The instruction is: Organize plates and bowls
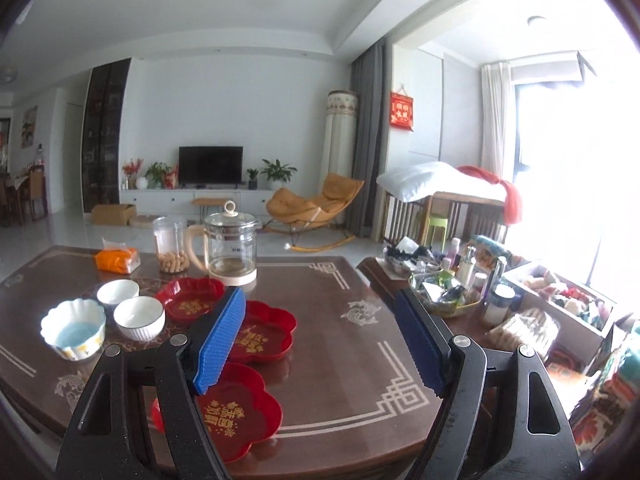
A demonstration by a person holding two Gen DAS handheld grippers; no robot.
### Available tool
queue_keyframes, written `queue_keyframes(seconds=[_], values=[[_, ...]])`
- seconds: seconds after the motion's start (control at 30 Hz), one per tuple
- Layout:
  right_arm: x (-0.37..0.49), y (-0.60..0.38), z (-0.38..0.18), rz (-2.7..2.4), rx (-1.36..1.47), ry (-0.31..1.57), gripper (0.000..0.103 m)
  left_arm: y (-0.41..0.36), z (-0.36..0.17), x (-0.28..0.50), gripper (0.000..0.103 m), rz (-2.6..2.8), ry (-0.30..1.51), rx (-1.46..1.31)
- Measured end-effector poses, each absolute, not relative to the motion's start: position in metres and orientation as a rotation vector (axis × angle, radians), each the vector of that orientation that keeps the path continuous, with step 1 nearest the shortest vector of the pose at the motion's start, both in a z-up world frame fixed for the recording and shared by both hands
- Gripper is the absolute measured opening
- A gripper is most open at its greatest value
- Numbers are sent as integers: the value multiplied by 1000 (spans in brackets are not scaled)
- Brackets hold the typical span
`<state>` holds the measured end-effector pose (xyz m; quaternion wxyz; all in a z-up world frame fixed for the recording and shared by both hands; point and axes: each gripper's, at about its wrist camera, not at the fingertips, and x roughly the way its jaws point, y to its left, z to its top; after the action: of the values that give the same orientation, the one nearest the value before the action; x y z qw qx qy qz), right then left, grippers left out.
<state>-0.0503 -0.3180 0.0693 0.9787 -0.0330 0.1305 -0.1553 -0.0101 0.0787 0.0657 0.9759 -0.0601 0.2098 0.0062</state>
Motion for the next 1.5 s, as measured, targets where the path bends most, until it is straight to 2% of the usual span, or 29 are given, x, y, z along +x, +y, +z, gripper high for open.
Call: queue_keyframes(seconds=[0.37, 0.63, 0.87, 1.27, 1.5], values=[[-84, -344, 71, -405, -55, 237, 80, 58, 52, -5, 99, -30, 478, -33], [-66, -336, 61, -382, -68, 289, 80, 49, 45, 11, 101, -26, 497, -24], [-39, -340, 55, -355, -64, 319, 80, 59, 17, 44, 102, 23, 624, -7], [7, -350, 24, -252, -87, 492, 80, 59, -7, 79, 102, -11, 752, -39], [42, -348, 22, -118, -65, 614, 80, 15, -12, 133, 102, -215, 892, -75]])
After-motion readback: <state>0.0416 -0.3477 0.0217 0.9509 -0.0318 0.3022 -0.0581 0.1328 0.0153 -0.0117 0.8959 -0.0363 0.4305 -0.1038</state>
